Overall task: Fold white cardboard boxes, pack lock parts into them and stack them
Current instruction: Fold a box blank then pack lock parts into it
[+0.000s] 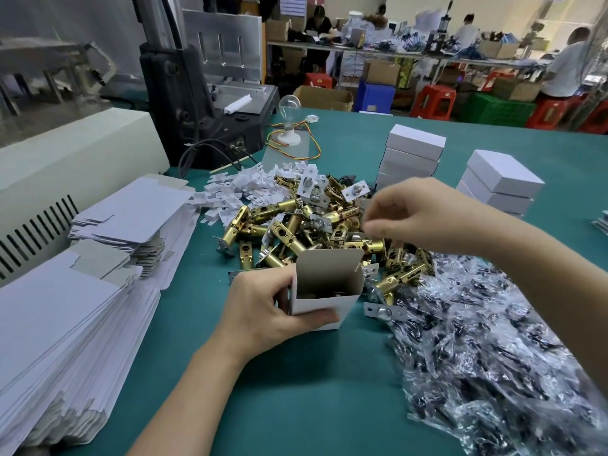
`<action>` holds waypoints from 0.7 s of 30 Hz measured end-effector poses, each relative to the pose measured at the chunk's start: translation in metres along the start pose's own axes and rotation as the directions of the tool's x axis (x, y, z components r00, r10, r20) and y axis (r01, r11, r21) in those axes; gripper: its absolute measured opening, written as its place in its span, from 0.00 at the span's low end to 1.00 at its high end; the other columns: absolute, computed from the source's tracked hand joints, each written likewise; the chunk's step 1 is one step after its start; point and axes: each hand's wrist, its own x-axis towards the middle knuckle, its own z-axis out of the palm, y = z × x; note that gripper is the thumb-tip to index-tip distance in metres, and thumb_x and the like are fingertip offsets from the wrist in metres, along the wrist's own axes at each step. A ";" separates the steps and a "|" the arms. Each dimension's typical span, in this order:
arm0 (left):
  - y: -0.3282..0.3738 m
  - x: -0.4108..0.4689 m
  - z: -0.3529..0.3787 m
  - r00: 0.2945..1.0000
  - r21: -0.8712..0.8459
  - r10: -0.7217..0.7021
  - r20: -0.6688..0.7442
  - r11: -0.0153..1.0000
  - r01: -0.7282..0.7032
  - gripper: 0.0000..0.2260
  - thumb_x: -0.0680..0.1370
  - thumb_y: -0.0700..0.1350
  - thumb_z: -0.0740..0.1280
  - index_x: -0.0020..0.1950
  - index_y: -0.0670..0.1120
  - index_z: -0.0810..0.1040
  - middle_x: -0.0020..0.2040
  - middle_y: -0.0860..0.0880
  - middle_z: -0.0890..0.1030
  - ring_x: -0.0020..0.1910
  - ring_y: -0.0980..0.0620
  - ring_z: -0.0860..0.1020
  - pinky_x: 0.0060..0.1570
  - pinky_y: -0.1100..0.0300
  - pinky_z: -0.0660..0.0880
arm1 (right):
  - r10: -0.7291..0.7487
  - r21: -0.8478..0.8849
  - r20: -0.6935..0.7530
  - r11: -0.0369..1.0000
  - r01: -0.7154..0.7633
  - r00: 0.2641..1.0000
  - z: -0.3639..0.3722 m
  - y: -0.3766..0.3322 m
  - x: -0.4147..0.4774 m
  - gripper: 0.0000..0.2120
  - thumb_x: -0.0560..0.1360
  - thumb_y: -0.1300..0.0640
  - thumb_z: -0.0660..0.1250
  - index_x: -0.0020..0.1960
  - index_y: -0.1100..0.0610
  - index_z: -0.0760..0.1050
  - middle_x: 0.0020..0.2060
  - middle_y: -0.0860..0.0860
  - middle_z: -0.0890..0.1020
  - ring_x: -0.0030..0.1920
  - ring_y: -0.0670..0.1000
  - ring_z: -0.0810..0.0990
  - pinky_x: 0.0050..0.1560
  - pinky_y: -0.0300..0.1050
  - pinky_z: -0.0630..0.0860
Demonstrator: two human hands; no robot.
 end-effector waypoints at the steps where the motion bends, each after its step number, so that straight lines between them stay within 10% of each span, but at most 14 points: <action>1: 0.001 0.000 0.000 1.000 0.006 0.009 -0.003 1.000 -0.009 0.23 0.70 0.67 0.77 0.50 0.48 0.87 0.42 0.53 0.86 0.38 0.44 0.84 0.36 0.47 0.79 | 0.029 -0.154 0.050 0.988 -0.021 0.998 0.001 0.005 -0.002 0.03 0.79 0.50 0.71 0.46 0.46 0.82 0.40 0.43 0.85 0.38 0.39 0.81 0.43 0.39 0.80; 6: 0.002 0.001 0.001 0.999 -0.001 0.029 -0.024 1.000 -0.029 0.20 0.71 0.67 0.77 0.53 0.53 0.85 0.42 0.56 0.86 0.38 0.49 0.84 0.35 0.50 0.78 | 0.377 -0.674 0.264 0.731 -0.110 0.888 0.013 0.020 -0.012 0.16 0.74 0.44 0.76 0.56 0.50 0.79 0.47 0.45 0.80 0.49 0.50 0.80 0.43 0.43 0.76; 13: -0.003 0.001 0.001 1.000 -0.033 -0.027 -0.008 0.999 0.027 0.22 0.71 0.68 0.77 0.52 0.52 0.86 0.42 0.53 0.86 0.39 0.44 0.83 0.37 0.48 0.78 | 0.459 -0.754 0.174 0.632 -0.182 0.871 0.024 0.021 -0.015 0.48 0.65 0.30 0.76 0.71 0.55 0.62 0.44 0.48 0.76 0.45 0.53 0.79 0.36 0.45 0.74; 21: -0.003 0.001 0.001 0.998 -0.059 -0.058 0.008 0.997 0.059 0.19 0.71 0.67 0.76 0.54 0.57 0.83 0.45 0.59 0.86 0.41 0.55 0.84 0.39 0.56 0.80 | 0.373 -0.687 0.079 0.692 -0.221 0.924 0.033 0.032 -0.015 0.20 0.75 0.72 0.61 0.63 0.57 0.63 0.37 0.51 0.74 0.32 0.50 0.73 0.26 0.43 0.68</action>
